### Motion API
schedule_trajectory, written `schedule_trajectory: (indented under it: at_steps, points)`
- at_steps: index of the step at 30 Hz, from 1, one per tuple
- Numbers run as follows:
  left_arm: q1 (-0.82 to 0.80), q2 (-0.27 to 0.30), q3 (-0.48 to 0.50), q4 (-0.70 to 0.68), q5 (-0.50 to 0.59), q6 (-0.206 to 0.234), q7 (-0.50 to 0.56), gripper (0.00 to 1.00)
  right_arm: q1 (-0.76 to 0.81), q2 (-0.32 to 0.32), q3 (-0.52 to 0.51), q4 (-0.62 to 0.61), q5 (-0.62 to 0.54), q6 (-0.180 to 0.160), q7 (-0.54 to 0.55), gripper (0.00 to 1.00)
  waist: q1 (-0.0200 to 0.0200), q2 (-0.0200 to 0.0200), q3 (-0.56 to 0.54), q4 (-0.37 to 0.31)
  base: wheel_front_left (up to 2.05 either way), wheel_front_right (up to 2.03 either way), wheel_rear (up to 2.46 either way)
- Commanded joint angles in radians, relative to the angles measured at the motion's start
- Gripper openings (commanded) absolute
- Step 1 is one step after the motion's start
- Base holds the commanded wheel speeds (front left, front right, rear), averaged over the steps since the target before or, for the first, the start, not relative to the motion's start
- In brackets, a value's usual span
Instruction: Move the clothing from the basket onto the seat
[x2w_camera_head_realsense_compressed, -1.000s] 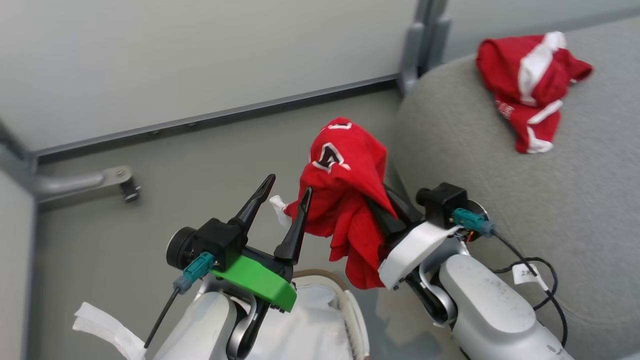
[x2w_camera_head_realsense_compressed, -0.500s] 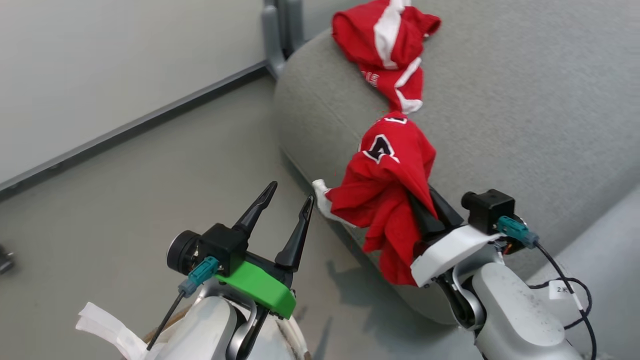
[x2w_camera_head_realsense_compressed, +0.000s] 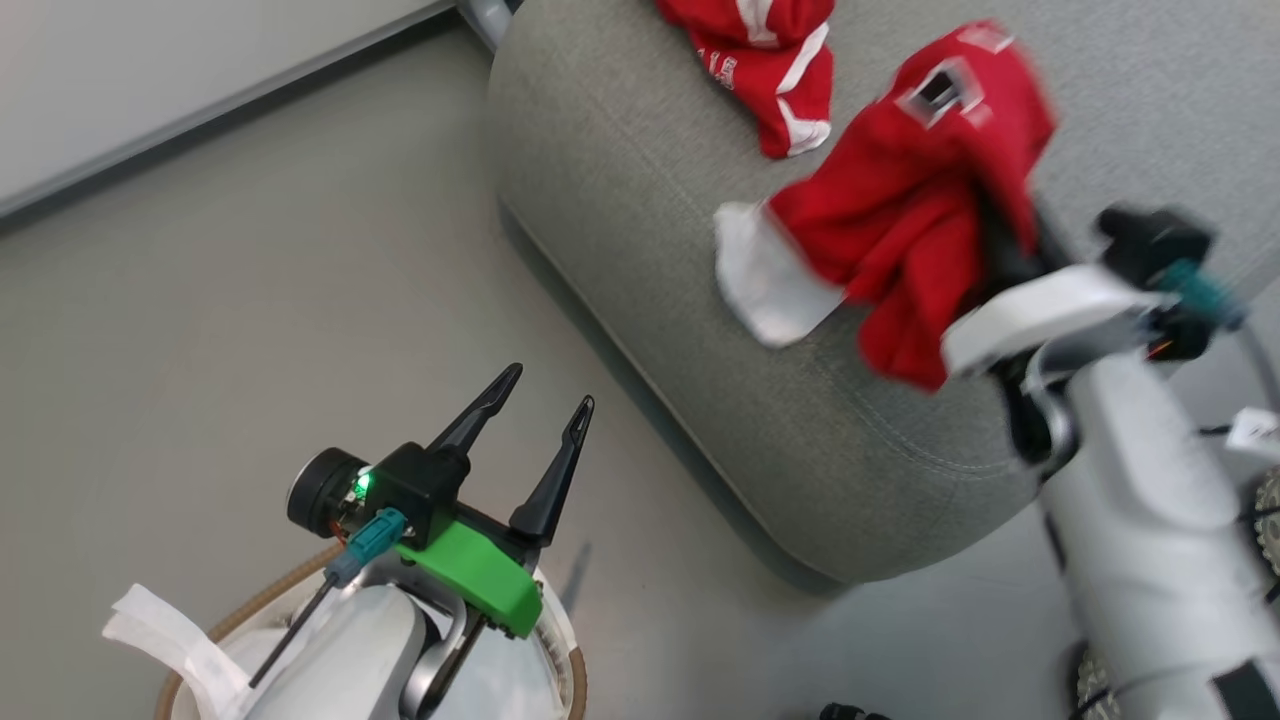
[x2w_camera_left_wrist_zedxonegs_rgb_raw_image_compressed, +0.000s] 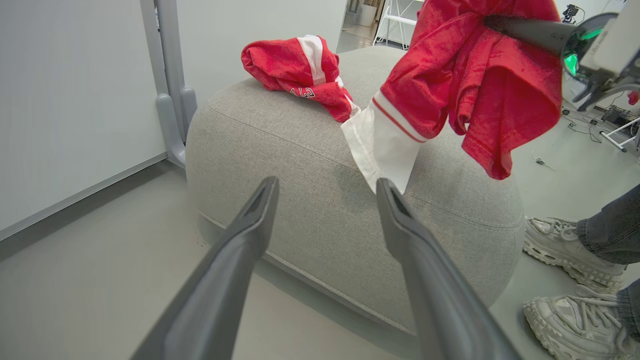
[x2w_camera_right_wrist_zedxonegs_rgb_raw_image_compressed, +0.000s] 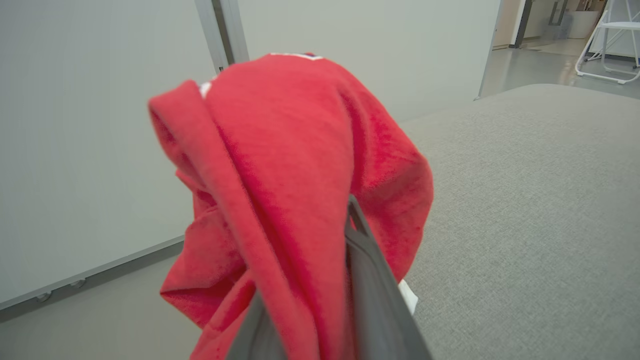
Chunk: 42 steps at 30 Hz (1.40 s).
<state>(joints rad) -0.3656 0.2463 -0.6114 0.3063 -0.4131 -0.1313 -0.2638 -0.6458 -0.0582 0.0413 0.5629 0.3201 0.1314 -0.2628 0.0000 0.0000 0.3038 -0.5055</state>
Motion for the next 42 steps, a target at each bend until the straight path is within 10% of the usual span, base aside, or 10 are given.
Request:
schedule_trajectory:
  at_steps: [1, 10, 22, 23, 25, 26, 42]
  points:
    - [-0.023, 0.018, -0.010, -0.001, -0.008, 0.001, -0.001, 1.00, -0.054, -0.034, -0.042, 0.031, -0.005, -0.001, -0.003, 0.00, 0.0000, 0.0000, 0.082, 0.072, 0.00, 0.00, 0.00]
    - [-0.068, 0.071, -0.071, -0.021, -0.046, 0.001, -0.001, 1.00, -0.334, -0.197, -0.244, 0.242, -0.151, -0.001, 0.007, 0.00, 0.0000, 0.0000, 0.184, 0.198, 0.00, 0.00, 0.00]
    - [-0.111, 0.131, -0.088, -0.057, -0.060, 0.001, -0.001, 1.00, -0.517, -0.258, -0.507, 0.331, -0.377, -0.001, 0.016, 0.00, 0.0000, 0.0000, 0.327, 0.308, 0.00, 0.00, 0.00]
    - [-0.111, 0.133, -0.087, -0.059, -0.060, 0.001, -0.001, 1.00, -0.522, -0.255, -0.530, 0.330, -0.395, -0.001, 0.016, 0.05, 0.0000, 0.0000, 0.334, 0.313, 0.00, 0.00, 0.00]
    - [-0.112, 0.138, -0.090, -0.060, -0.061, 0.001, -0.001, 1.00, -0.533, -0.246, -0.581, 0.324, -0.434, -0.001, 0.017, 0.84, 0.0000, 0.0000, 0.345, 0.323, 0.00, 0.00, 0.00]
    - [-0.111, 0.141, -0.091, -0.060, -0.064, 0.001, -0.001, 1.00, -0.536, -0.239, -0.613, 0.318, -0.456, -0.001, 0.016, 1.00, 0.0000, 0.0000, 0.348, 0.327, 0.00, 0.00, 0.00]
    - [-0.066, 0.072, -0.015, -0.002, -0.065, 0.001, -0.001, 1.00, -0.458, -0.150, -0.588, 0.278, -0.566, -0.001, -0.002, 1.00, 0.0000, 0.0000, 0.158, 0.327, 0.00, 0.00, 0.00]
